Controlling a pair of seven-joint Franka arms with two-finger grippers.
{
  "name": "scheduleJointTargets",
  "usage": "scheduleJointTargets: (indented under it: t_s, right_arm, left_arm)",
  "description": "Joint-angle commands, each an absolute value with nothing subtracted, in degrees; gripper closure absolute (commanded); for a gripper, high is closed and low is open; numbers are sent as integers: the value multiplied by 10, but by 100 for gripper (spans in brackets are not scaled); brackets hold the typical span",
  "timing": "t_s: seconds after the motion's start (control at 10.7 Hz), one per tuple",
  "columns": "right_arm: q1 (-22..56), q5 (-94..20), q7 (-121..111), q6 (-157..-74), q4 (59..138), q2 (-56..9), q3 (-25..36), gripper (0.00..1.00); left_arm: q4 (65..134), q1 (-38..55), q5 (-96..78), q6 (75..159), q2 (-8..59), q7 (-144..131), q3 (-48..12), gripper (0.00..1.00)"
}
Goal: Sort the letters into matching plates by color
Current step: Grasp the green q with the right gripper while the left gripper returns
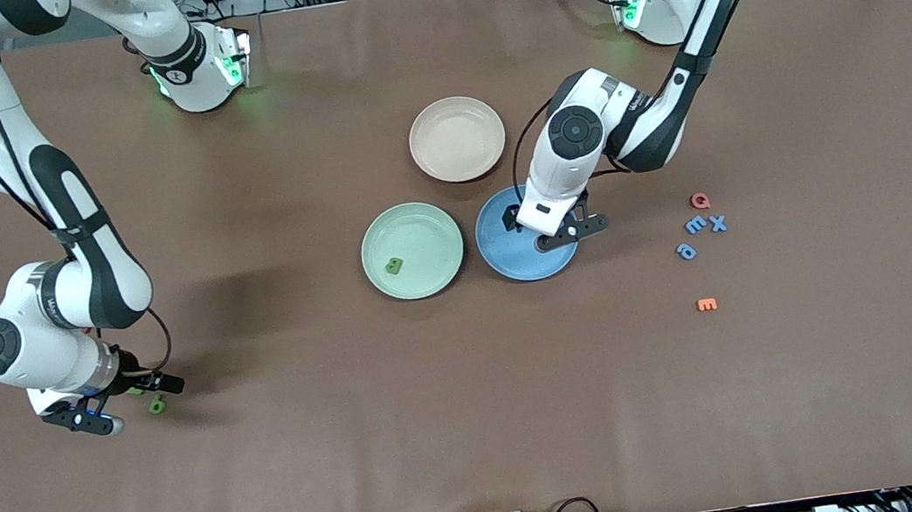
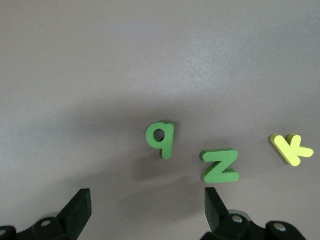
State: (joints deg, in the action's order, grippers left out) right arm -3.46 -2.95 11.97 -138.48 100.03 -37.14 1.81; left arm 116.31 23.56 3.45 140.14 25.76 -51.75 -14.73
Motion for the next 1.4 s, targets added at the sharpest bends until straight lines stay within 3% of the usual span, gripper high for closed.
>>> scheduleJointTargets:
  t_s: [0.0,0.75,1.31]
  right_arm:
    - [-79,-4,118,-1379,963,-396,-19,0]
    - [-97,11,119,-1379,875,-457,-35,0]
    - [-104,11,123,-1384,877,-469,-38,0]
  left_arm:
    - [1167,211,70,1388,243,-509,-146,0]
    - [1179,145,71,1387,228,-458,-146,0]
    - [1227,99,101,1423,192,-433,-146,0]
